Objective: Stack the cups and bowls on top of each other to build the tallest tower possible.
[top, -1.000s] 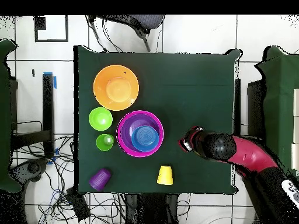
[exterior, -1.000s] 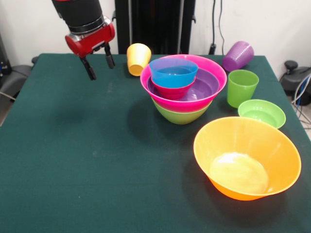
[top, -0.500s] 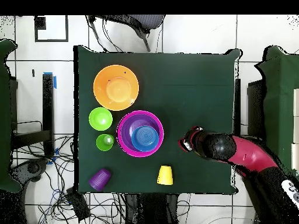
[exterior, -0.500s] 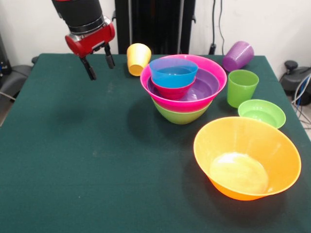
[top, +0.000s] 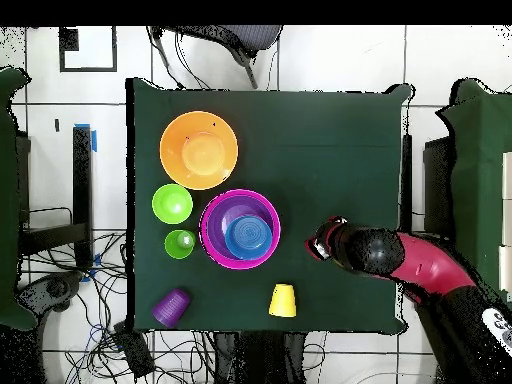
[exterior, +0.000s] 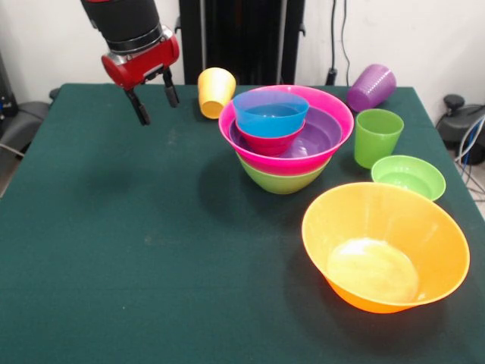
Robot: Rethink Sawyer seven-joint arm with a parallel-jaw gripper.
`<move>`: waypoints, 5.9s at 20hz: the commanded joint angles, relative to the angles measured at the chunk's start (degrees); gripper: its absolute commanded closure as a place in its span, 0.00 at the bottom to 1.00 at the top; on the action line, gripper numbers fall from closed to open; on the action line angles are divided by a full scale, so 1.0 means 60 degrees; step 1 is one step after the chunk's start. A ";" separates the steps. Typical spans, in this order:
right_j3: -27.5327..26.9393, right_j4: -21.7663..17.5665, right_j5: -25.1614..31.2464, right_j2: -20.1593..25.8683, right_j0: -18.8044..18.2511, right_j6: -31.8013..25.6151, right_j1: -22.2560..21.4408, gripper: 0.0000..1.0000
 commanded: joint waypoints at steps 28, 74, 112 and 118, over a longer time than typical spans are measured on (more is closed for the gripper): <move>-0.0443 -0.2294 0.1921 0.1388 -0.0728 -0.2076 0.0937 0.00; -0.0032 -0.1595 -0.0466 0.4233 -0.1852 0.0816 0.0400 0.00; -0.0518 0.0085 -0.4164 0.2434 0.0441 0.2131 0.0795 0.00; -0.0347 0.0046 -0.4307 0.2364 0.0539 0.2052 0.0823 0.00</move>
